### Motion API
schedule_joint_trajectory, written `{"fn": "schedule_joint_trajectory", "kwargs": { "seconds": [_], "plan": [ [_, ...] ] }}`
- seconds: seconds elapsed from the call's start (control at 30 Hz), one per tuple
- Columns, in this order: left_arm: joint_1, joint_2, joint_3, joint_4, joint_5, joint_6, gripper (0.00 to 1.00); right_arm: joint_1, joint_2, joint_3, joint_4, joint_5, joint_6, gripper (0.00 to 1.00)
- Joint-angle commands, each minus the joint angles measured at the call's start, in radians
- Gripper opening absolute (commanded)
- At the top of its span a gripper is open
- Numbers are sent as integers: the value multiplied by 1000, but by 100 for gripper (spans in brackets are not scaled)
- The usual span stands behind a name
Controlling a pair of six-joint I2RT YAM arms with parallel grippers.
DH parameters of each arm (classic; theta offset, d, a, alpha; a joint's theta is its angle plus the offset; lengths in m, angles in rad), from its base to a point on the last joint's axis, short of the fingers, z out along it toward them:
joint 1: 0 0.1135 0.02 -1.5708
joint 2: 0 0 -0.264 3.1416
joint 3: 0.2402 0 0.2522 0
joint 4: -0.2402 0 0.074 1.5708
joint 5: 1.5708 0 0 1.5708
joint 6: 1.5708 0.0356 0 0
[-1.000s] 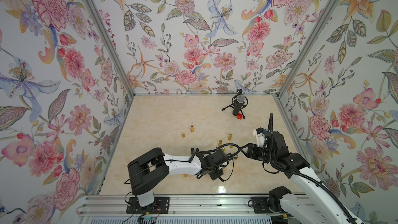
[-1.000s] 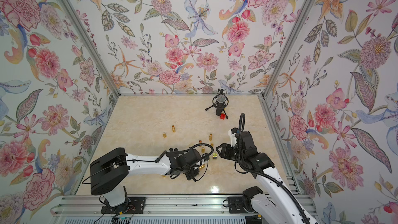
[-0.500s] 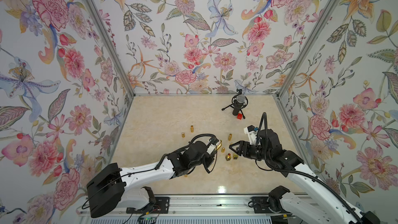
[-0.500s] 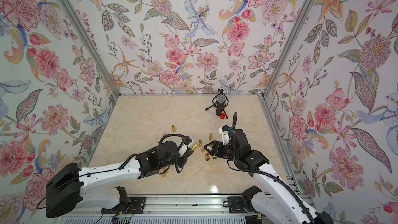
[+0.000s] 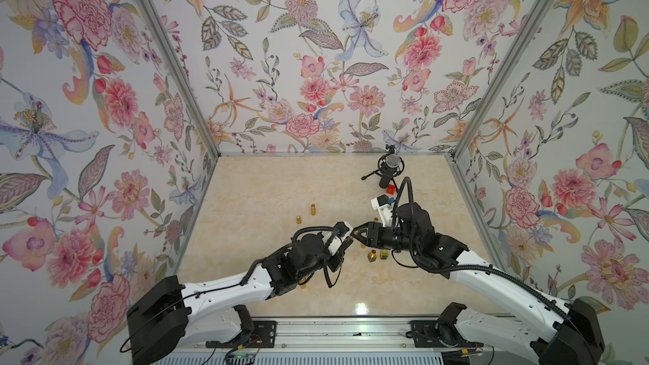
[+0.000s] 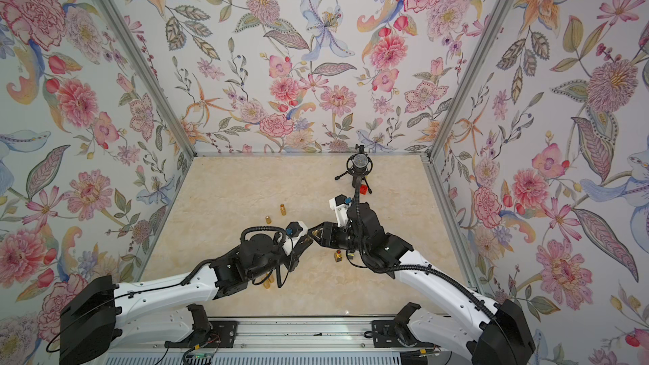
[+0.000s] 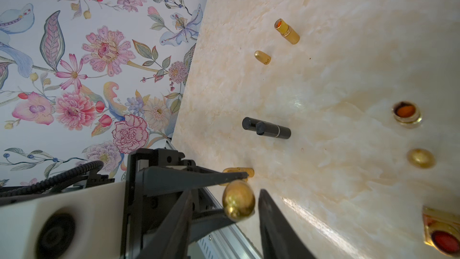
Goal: Open the lipstick cap
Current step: Open the cover of the lipstick.
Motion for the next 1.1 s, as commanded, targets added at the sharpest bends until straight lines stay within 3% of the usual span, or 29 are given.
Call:
{"fn": "schedule_joint_trajectory", "kwargs": {
  "seconds": [0.0,0.5,1.07],
  "plan": [
    [13,-23,-5,26,22,19,9,10,21,22,30,29,-5,43],
    [13,-11,4,-32,45,33,8,20,40,8,25,50,-53,27],
    [13,-31,-14,-118,24,13,7,-2,-22,32,-72,125,-108,21]
  ]
}}
